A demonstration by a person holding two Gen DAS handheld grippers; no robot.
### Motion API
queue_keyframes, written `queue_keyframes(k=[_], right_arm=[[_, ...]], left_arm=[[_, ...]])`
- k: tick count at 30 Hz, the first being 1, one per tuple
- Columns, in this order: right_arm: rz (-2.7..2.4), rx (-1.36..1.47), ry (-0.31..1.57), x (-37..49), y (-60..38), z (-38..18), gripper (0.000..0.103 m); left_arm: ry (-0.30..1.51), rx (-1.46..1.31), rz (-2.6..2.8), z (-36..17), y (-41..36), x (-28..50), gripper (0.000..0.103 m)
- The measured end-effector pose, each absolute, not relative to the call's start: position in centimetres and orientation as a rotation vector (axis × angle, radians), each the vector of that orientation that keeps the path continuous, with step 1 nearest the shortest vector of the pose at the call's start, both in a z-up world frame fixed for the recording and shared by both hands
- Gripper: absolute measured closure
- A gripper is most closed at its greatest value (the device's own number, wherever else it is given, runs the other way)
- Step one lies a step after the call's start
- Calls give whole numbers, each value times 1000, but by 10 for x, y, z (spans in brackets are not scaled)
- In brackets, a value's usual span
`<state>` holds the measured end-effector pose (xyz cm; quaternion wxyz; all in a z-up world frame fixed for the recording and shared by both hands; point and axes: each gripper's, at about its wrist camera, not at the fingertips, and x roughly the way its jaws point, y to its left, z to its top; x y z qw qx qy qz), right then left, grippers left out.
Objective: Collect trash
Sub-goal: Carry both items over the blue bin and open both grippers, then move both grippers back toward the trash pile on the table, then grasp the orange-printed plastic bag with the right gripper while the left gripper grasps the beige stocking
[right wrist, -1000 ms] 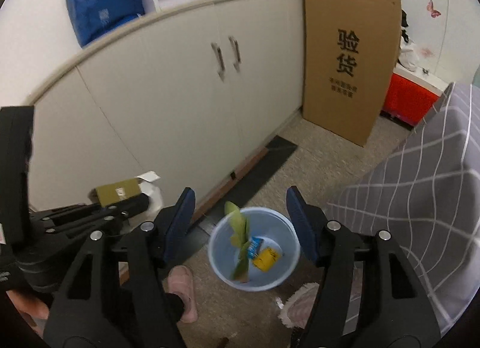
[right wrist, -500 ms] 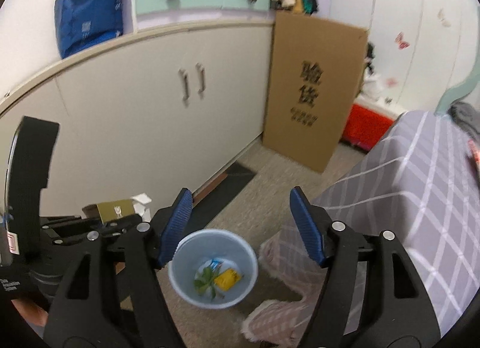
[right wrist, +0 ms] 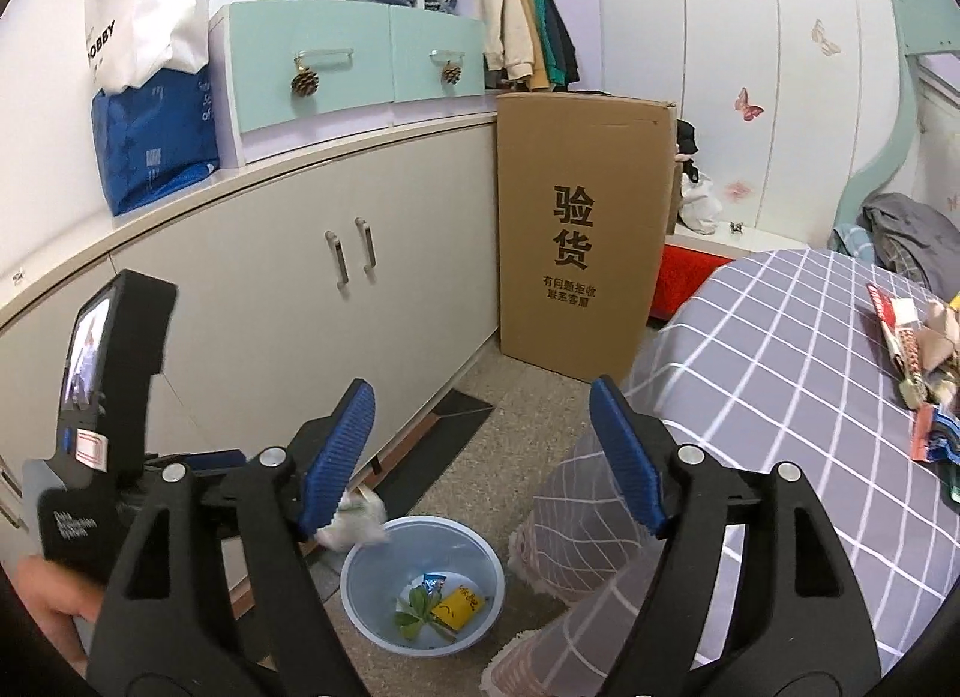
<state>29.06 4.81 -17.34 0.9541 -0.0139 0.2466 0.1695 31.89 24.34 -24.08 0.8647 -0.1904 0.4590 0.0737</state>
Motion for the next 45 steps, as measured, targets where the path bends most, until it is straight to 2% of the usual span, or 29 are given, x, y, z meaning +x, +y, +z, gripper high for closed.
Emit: queue_keyframes(k=[6, 12, 20, 29, 35, 40, 42, 45], right_arm=[[338, 12, 501, 280, 29, -164, 29], [323, 50, 468, 260, -3, -144, 28], [241, 128, 449, 235, -82, -121, 27], [16, 238, 441, 220, -211, -117, 26], [-30, 318, 544, 241, -277, -139, 27], [38, 375, 639, 267, -300, -160, 47], [112, 409, 664, 276, -305, -164, 69], [125, 389, 654, 274, -310, -162, 73]], left_arm=[[939, -360, 123, -224, 223, 302, 24], [854, -327, 91, -185, 192, 278, 24], [744, -195, -6, -132, 110, 258, 22], [731, -54, -165, -117, 2, 257, 22], [743, 23, -229, -120, -57, 268, 22], [749, 59, -261, -118, -90, 278, 22], [747, 68, -267, -118, -100, 282, 22], [754, 67, -290, -119, -115, 291, 22]])
